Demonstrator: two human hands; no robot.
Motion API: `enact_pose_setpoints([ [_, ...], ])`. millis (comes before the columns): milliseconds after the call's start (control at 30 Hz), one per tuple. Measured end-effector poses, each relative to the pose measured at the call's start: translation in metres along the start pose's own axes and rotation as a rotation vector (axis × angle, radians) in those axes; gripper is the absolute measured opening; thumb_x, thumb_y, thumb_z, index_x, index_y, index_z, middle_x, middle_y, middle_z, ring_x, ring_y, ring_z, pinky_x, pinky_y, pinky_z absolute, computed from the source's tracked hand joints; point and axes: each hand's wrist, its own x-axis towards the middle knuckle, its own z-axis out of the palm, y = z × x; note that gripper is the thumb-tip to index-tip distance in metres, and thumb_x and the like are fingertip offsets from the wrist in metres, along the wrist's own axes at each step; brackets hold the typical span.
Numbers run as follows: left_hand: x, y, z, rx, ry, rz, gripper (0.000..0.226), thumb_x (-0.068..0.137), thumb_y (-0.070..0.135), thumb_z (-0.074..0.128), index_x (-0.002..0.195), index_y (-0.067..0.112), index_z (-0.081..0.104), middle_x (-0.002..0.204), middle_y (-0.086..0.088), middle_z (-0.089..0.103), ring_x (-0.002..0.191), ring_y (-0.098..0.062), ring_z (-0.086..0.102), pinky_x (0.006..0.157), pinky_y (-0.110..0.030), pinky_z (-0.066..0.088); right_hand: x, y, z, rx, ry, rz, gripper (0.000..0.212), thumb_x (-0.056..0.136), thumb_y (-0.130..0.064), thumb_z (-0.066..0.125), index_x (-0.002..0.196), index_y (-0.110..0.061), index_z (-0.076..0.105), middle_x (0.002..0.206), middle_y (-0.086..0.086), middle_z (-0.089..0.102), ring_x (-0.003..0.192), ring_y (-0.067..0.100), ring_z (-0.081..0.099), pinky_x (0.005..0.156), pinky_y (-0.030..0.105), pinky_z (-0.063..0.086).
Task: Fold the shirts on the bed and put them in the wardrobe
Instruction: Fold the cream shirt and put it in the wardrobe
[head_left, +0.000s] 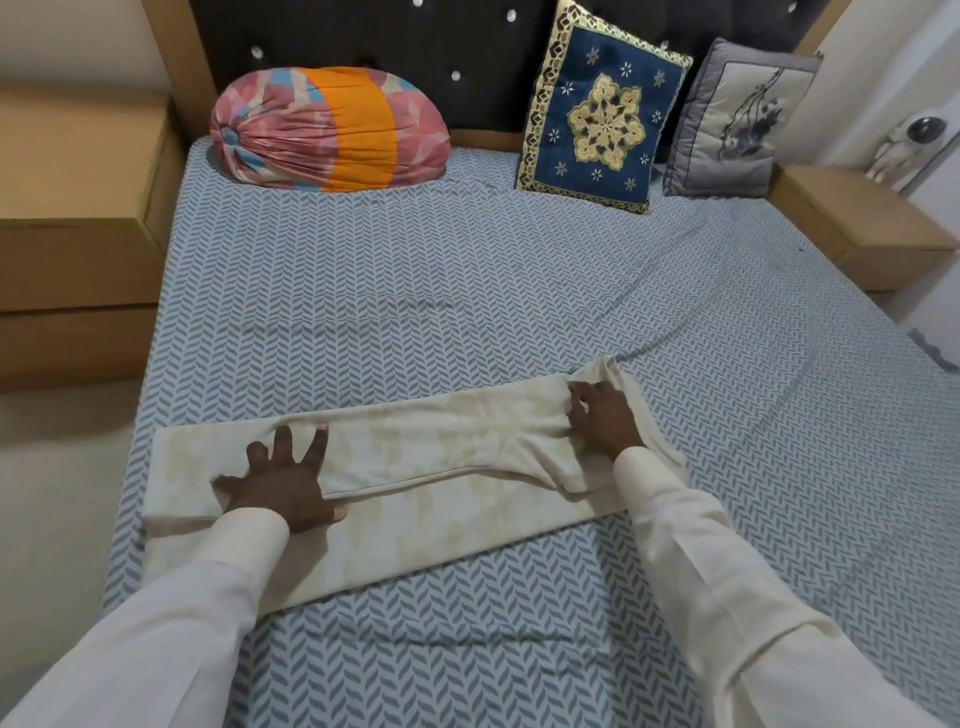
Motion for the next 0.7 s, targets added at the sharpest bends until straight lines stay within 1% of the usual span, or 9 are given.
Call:
enact_pose_setpoints([
  [200,-0.002,-0.004,0.004,0.018,0.043,0.001,0.109,0.074,0.08,0.048,0.148,0.041,-0.023,0.158,-0.005,-0.017,0.143,-0.034,0.002,0.103,-0.061,0.032,-0.006,0.012,-0.011,-0.131,-0.132,0.173,0.054,0.102,-0.039,0.039,0.148,-0.011,0.031,0.153,0.017,0.026,0.133,0.042,0.033,0.106,0.047,0.034],
  [267,-0.004,-0.009,0.006,0.006,0.048,0.018,0.106,0.076,0.082,0.043,0.148,0.041,-0.023,0.16,-0.004,-0.019,0.146,-0.034,-0.003,0.106,-0.06,0.028,-0.008,-0.003,-0.023,-0.191,-0.192,0.226,0.053,0.103,-0.041,0.034,0.149,-0.015,0.029,0.154,0.012,0.026,0.136,0.038,0.03,0.108,0.049,0.031],
  [333,-0.011,-0.015,0.015,-0.018,0.085,0.023,0.1,0.077,0.086,0.034,0.149,0.042,-0.02,0.162,-0.002,-0.018,0.148,-0.034,-0.007,0.112,-0.058,0.02,-0.015,-0.022,-0.027,-0.211,-0.141,0.276,0.05,0.102,-0.04,0.032,0.146,-0.017,0.035,0.151,0.011,0.035,0.135,0.036,0.032,0.108,0.049,0.028],
  [400,-0.02,-0.021,0.032,-0.022,0.196,0.021,0.096,0.076,0.09,0.019,0.152,0.041,-0.013,0.163,-0.005,-0.008,0.148,-0.035,-0.002,0.113,-0.056,0.016,-0.026,-0.041,-0.023,-0.22,0.049,0.198,0.043,0.101,-0.035,0.034,0.137,-0.015,0.046,0.14,0.013,0.049,0.127,0.037,0.041,0.103,0.048,0.033],
  [467,-0.034,-0.027,0.047,-0.056,0.328,-0.001,0.094,0.075,0.088,0.007,0.155,0.038,0.007,0.163,-0.011,0.01,0.146,-0.038,0.012,0.112,-0.057,0.015,-0.041,-0.063,-0.011,-0.216,0.152,-0.001,0.039,0.101,-0.033,0.037,0.134,-0.017,0.05,0.13,0.014,0.057,0.121,0.036,0.047,0.098,0.046,0.037],
  [533,-0.041,-0.033,0.057,-0.12,0.36,0.008,0.094,0.077,0.082,0.01,0.149,0.028,0.038,0.152,-0.021,0.036,0.138,-0.044,0.031,0.109,-0.06,0.016,-0.055,-0.085,0.005,-0.257,0.077,-0.173,0.037,0.1,-0.035,0.039,0.13,-0.019,0.053,0.125,0.013,0.058,0.117,0.035,0.048,0.094,0.042,0.038],
  [567,-0.042,-0.037,0.061,-0.125,0.363,0.018,0.092,0.08,0.08,0.013,0.144,0.024,0.048,0.146,-0.024,0.043,0.135,-0.046,0.035,0.11,-0.061,0.015,-0.061,-0.093,0.013,-0.289,0.049,-0.221,0.035,0.099,-0.036,0.04,0.127,-0.02,0.055,0.123,0.012,0.058,0.115,0.034,0.049,0.092,0.041,0.038],
  [667,-0.05,-0.053,0.071,-0.115,0.397,-0.02,0.086,0.083,0.072,0.02,0.138,0.016,0.055,0.14,-0.031,0.046,0.135,-0.049,0.033,0.116,-0.055,-0.001,-0.081,-0.127,0.034,-0.352,0.036,-0.304,0.032,0.096,-0.031,0.043,0.121,-0.018,0.059,0.12,0.011,0.058,0.112,0.033,0.049,0.089,0.038,0.038],
  [700,-0.053,-0.058,0.072,-0.14,0.427,-0.031,0.081,0.084,0.067,0.027,0.136,0.012,0.056,0.139,-0.033,0.046,0.134,-0.05,0.033,0.116,-0.055,0.0,-0.087,-0.138,0.04,-0.353,0.036,-0.332,0.031,0.094,-0.028,0.044,0.12,-0.018,0.059,0.12,0.011,0.058,0.112,0.032,0.049,0.089,0.038,0.037],
])
